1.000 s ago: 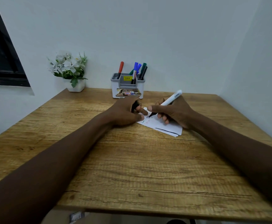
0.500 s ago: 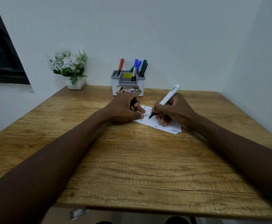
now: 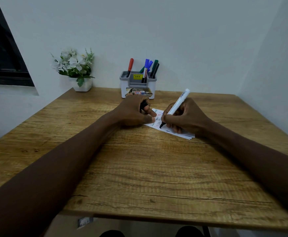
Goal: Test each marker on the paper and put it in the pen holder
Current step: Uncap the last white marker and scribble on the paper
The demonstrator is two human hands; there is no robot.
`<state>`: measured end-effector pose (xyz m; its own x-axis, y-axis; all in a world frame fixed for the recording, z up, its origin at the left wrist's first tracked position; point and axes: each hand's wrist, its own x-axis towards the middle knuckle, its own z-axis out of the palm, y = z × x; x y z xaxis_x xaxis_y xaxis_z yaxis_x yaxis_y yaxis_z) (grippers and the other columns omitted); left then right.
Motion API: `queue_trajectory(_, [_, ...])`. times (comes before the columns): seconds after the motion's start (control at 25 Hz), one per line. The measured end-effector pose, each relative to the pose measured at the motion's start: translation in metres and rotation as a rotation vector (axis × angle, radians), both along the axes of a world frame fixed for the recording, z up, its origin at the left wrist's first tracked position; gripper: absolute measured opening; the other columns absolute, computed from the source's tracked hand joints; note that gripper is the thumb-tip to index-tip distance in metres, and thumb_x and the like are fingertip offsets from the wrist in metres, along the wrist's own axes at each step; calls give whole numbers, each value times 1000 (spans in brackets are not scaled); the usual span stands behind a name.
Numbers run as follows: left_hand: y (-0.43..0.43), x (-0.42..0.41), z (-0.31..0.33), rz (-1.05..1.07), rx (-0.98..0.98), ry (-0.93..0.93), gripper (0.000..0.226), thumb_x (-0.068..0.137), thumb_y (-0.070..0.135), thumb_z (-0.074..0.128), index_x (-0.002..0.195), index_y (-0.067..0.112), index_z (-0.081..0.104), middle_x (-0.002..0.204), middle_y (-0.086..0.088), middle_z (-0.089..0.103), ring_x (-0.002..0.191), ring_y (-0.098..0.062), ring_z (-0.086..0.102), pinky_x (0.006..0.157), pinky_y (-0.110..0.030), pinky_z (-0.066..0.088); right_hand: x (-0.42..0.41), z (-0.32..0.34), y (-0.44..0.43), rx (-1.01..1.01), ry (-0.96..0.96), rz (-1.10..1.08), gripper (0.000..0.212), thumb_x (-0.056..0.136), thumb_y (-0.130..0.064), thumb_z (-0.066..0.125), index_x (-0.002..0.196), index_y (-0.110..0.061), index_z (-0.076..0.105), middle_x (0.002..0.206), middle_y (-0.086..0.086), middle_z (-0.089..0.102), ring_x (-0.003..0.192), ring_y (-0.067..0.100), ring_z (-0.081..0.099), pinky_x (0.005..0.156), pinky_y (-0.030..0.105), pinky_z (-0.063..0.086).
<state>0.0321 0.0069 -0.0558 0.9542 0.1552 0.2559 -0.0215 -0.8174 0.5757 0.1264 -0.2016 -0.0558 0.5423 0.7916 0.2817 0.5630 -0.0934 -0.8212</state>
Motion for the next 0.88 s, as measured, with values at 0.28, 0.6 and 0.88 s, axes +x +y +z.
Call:
queue_trajectory(0.28, [-2, -1, 0, -4, -39, 8, 33, 81, 14, 83, 80, 20, 51, 73, 12, 61, 72, 24, 59, 57, -3, 43, 5, 0, -1, 1, -16, -13, 13, 89, 0, 72, 85, 13, 69, 69, 25, 71, 44, 20, 61, 44, 31, 54])
queue_trajectory(0.6, [-1, -1, 0, -9, -45, 4, 33, 81, 18, 84, 80, 23, 51, 79, 9, 65, 86, 13, 66, 60, -6, 45, 6, -1, 2, -4, 2, -52, 12, 89, -2, 73, 83, 8, 70, 63, 16, 71, 44, 22, 59, 43, 28, 51])
queue_trajectory(0.88, [0, -1, -1, -22, -39, -17, 34, 80, 17, 85, 80, 21, 51, 82, 4, 68, 89, 14, 67, 67, -13, 51, 5, -1, 2, -1, 15, -60, 13, 89, -1, 72, 83, 10, 69, 62, 17, 70, 41, 22, 58, 41, 27, 49])
